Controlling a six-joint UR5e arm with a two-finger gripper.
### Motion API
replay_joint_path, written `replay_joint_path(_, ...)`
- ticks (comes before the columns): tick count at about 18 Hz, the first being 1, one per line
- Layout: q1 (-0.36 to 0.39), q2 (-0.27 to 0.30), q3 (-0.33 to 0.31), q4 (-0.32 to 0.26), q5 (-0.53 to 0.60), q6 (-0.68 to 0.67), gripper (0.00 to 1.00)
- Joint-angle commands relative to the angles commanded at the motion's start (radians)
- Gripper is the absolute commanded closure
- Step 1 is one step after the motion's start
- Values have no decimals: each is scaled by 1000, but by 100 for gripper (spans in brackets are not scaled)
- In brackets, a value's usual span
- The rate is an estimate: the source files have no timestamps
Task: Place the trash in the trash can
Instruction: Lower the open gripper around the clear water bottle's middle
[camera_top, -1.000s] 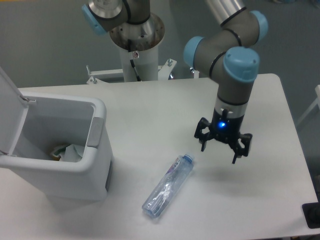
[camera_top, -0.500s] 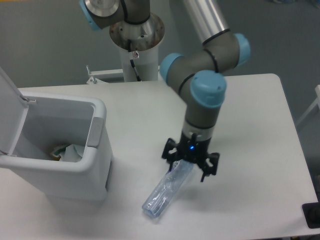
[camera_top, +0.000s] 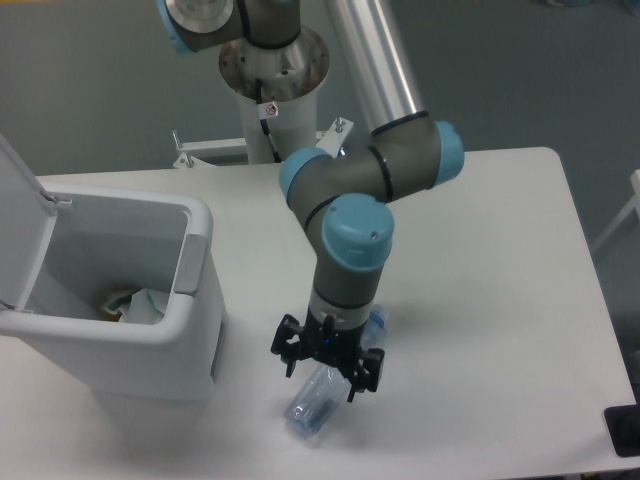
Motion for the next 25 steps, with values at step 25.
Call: replay_joint_path(25,-84,-140,97,14,241,-3,28)
